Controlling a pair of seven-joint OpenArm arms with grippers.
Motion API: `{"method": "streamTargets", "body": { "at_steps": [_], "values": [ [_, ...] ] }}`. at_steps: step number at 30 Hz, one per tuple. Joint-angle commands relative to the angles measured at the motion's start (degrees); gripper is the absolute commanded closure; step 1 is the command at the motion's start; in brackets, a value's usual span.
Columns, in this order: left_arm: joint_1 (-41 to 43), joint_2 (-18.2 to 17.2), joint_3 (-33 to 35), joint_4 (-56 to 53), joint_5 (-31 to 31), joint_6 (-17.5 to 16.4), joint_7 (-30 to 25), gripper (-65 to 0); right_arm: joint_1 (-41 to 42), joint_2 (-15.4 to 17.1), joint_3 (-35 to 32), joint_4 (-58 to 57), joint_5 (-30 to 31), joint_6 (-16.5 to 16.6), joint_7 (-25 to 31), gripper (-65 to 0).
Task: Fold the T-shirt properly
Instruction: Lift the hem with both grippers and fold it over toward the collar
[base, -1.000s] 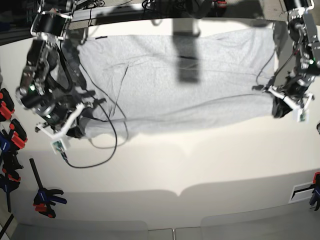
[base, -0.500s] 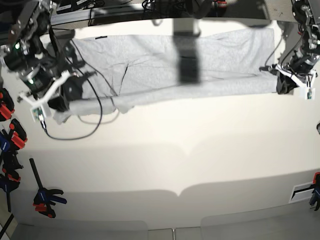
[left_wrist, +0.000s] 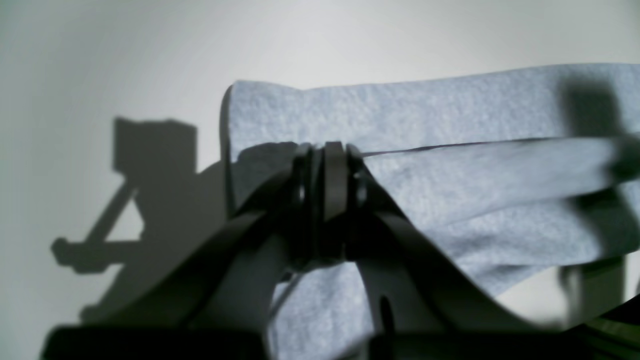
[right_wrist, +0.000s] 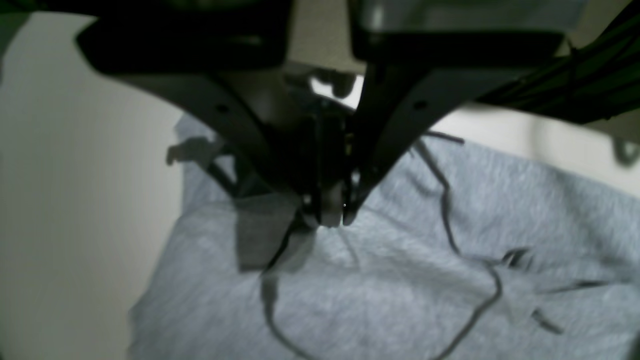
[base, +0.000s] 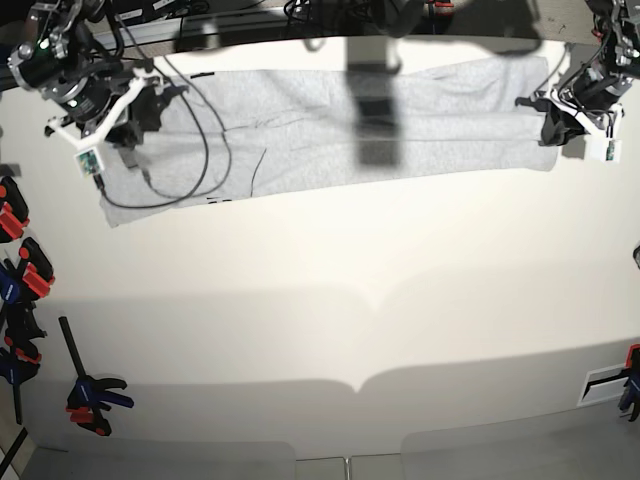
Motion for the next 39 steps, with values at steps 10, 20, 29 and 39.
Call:
{"method": "streamTargets", "body": {
  "at_steps": [10,20,29,39],
  "values": [
    [0.17,3.13,-0.7,1.01,-0.66,-0.48,-1.55,0.0,-1.4,-3.43,0.35,1.05,0.13,1.13,2.73,0.0],
    [0.2,3.13,-0.7,0.98,3.89,-0.61,-1.01,0.0,-1.44,-3.45,0.35,1.05,-2.84,1.13,2.12,0.0],
    [0.13,3.08,-0.7,0.98,9.53,-0.59,1.22,-35.6,-1.6,-2.99,0.35,1.05,-1.97,0.66,0.87,-21.3],
    [-0.15,0.37,-0.7,1.4,12.87,1.53,0.81,-37.2,-1.11,-0.07,0.35,2.64,-2.19,0.09,1.33,-21.3]
  ]
}}
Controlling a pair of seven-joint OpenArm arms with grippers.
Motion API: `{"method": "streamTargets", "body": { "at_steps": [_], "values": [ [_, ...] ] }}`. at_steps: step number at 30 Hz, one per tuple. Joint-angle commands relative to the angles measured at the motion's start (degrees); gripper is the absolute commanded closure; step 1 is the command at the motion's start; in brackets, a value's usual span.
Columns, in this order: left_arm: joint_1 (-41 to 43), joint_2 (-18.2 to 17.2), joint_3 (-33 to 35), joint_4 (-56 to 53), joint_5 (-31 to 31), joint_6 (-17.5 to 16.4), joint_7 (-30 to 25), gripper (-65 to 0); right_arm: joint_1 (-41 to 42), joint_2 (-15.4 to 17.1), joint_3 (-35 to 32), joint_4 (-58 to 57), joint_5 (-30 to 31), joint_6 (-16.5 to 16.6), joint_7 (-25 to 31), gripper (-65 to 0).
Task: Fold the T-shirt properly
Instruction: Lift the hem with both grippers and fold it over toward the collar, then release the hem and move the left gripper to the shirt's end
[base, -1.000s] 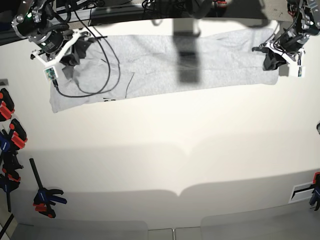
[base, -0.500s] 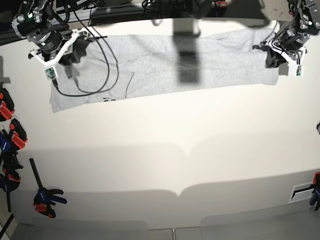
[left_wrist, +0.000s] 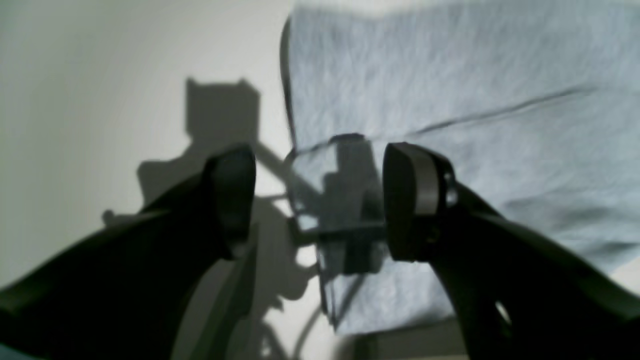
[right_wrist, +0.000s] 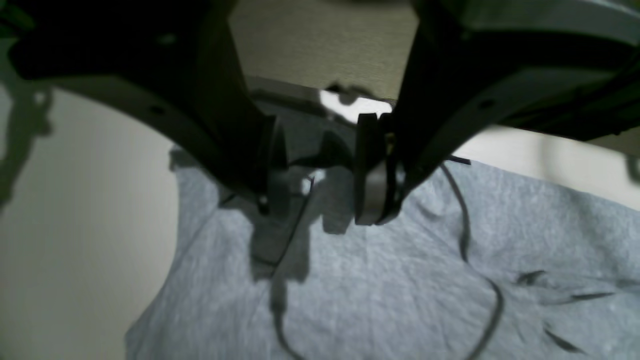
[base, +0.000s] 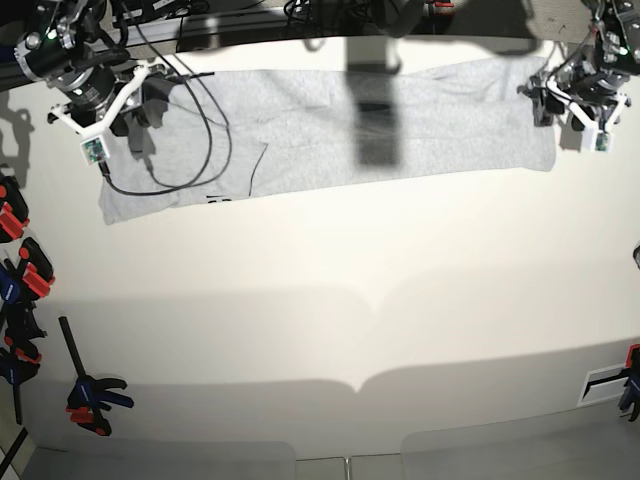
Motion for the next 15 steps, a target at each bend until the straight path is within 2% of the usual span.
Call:
{"method": "streamTargets", "body": {
  "at_steps": [1,5,9,15],
  "values": [
    [0.02,-0.98,-0.59,0.83,0.0,-0.15,-0.98,-37.2,0.2,0.68,0.35,1.53,0.61,0.15,1.22,-21.3],
    [-0.02,-1.01,-0.59,-1.07,-0.13,-0.13,-1.25,-37.2,0.17,0.68,0.35,2.97,0.94,0.15,1.2,-23.4],
    [-1.97,-1.14,-0.59,-4.48,-2.08,-0.13,-1.14,-37.2,0.2,0.7,0.35,4.7,4.5,0.17,1.2,-25.0],
    [-7.43,-4.5,-0.59,-17.09,-15.1,-1.36,5.03,-37.2,0.17,0.68,0.35,7.19,5.99,0.2,1.01,-25.0]
  ]
}}
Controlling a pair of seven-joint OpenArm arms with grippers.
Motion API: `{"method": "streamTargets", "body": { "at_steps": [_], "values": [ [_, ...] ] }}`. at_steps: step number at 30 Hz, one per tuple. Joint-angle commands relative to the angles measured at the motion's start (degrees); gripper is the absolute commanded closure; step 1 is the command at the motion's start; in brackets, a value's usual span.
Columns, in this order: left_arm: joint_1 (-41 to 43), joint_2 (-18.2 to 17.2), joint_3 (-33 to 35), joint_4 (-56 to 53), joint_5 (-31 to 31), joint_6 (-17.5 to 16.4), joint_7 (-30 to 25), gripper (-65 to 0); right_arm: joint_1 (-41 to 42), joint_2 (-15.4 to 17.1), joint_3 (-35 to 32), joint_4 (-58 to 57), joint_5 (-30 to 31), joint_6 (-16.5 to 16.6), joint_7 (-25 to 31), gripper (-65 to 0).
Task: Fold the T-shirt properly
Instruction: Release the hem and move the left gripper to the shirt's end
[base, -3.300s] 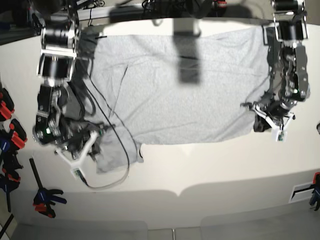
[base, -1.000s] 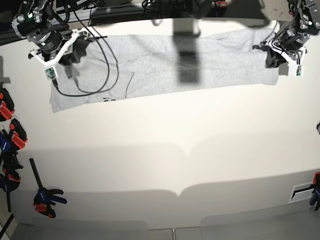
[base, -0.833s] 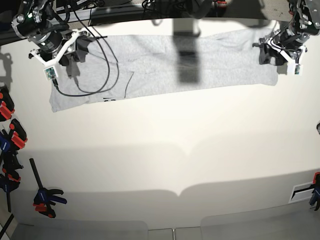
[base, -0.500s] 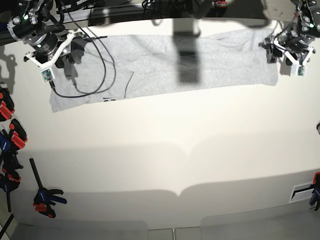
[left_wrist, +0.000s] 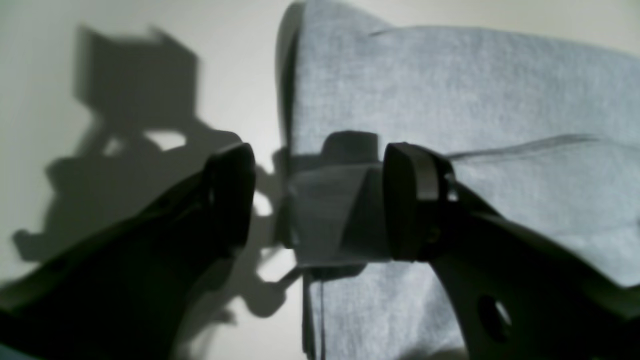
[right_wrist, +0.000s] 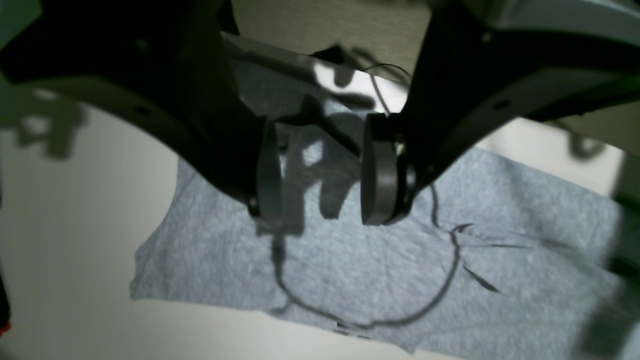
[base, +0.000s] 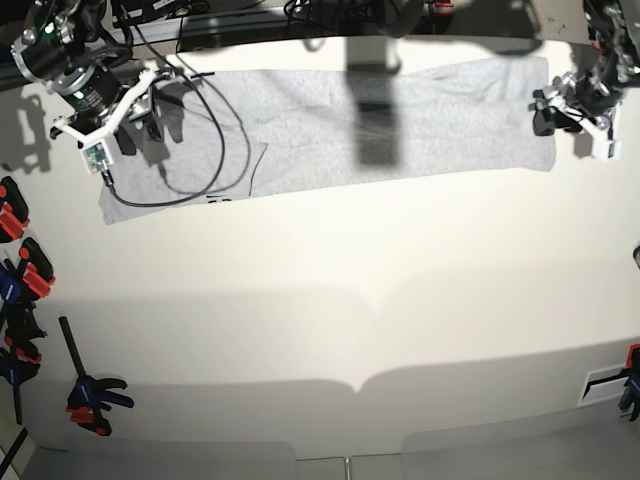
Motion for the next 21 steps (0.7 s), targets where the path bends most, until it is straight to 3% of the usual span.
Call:
{"method": "streamTargets", "body": {
  "at_steps": [1,5,11,17,21],
  "values": [
    [-0.5,-1.77,-0.57,-1.9,-2.73,-0.94,0.22,-37.2,0.04,0.63,0.28,1.57,0.92,0.17,1.14,-25.0],
    [-1.53,-4.13,-0.57,-10.71,-12.33,-4.07,4.9,-37.2,0.04,0.63,0.28,2.78,0.92,0.17,0.98,-25.0],
    [-1.31,-3.82,-0.5,-16.02,-24.59,-10.62,17.18,-37.2,0.04,0.63,0.28,4.28,0.94,0.17,0.98,-25.0],
    [-1.33,-0.59,-0.44,-17.33,-25.59,-11.23,17.62,-37.2,0.04,0.61,0.28,5.99,0.96,0.17,0.98,-25.0],
    [-1.36,0.74,-0.44,-17.33,-25.62,-13.53,17.51,-36.9,0.04,0.63,0.28,6.34,0.94,0.17,0.98,-25.0]
  ]
}}
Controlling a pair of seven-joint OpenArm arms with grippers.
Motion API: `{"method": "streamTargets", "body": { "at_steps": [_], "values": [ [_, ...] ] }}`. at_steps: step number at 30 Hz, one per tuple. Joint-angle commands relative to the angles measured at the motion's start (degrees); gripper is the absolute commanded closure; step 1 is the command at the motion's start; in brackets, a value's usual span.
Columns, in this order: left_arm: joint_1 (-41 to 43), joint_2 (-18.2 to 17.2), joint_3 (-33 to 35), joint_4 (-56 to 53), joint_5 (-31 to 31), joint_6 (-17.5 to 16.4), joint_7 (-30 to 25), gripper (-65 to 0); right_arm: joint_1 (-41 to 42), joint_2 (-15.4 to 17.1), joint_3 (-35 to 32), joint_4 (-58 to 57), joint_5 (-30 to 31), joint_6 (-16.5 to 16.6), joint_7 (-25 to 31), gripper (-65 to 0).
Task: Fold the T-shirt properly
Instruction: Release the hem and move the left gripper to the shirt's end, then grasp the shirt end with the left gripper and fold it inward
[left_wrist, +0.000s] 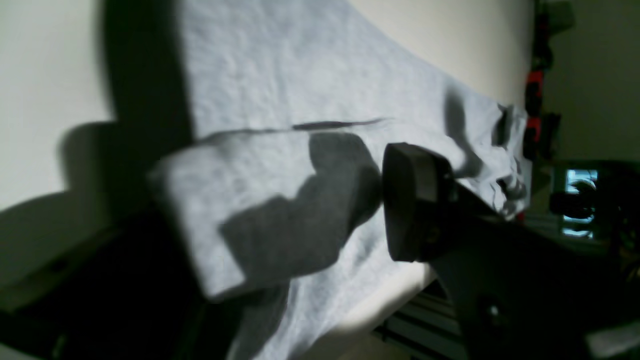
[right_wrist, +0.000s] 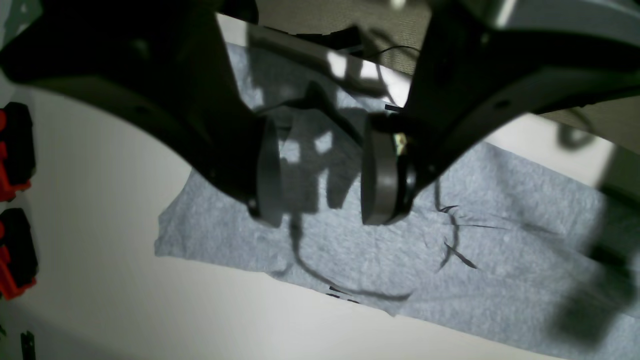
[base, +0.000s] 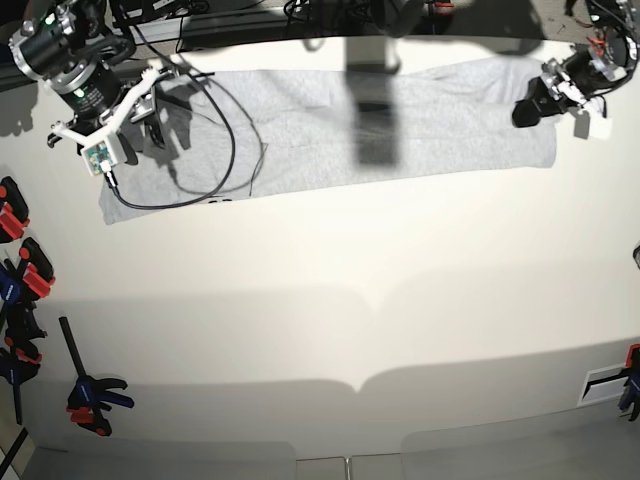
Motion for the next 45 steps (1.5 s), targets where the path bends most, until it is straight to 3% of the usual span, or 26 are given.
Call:
{"method": "streamTargets", "body": {
  "at_steps": [1,3,6,9,10,12,15,19,22,32,36,41,45],
  "values": [
    [0.37,-0.81,0.11,0.09,2.97,0.28,2.03,-36.9,0.13,0.66,0.28,1.09,0.5,0.2,1.36,-25.0],
    [0.37,-0.94,0.11,0.09,2.99,0.28,1.62,-35.2,0.13,0.66,0.28,1.09,0.5,0.2,1.38,-25.0],
    [0.42,-0.87,0.11,0.09,3.04,0.28,-1.79,-26.0,0.13,0.66,0.28,1.09,0.5,0.2,1.4,-25.0],
    [0.72,-0.92,0.11,0.09,3.87,0.02,-10.75,-4.3,0.13,0.66,0.28,1.09,0.48,0.2,1.36,-25.0],
    [0.68,-0.98,0.09,0.09,5.86,-0.15,-13.49,0.0,0.13,0.66,0.28,1.09,0.5,0.2,1.38,-25.0],
    [0.52,-1.64,0.09,0.11,11.54,-0.15,-18.99,0.0,0.13,0.63,0.28,1.09,0.48,0.2,1.38,-25.0],
    [-0.2,-4.11,0.09,0.11,17.68,0.63,-20.22,0.0,0.15,0.66,0.28,1.09,0.48,0.17,1.4,-25.0],
    [-0.9,-8.04,0.09,1.4,17.18,6.84,-19.34,0.0,0.15,0.66,0.28,1.09,0.5,0.17,1.77,-24.9],
    [-1.25,-10.69,0.09,3.67,17.18,8.59,-18.97,0.0,0.15,0.63,0.28,1.09,0.5,0.15,1.77,-24.9],
    [0.46,-11.85,0.09,27.23,16.65,8.55,-10.71,0.0,0.15,0.63,0.28,1.09,0.5,0.15,1.77,-24.9],
    [4.35,-9.4,0.09,39.98,12.76,8.55,-10.78,0.0,0.15,0.66,0.28,1.09,0.52,0.15,2.03,-24.9],
    [8.11,-0.63,0.11,52.89,11.15,8.5,-12.07,0.0,0.15,0.63,0.28,1.09,0.74,0.13,2.69,-24.9],
    [8.61,5.07,0.11,55.28,12.39,8.31,-12.76,0.0,0.15,0.66,0.28,1.09,0.9,0.11,2.69,-24.9]
  ]
}}
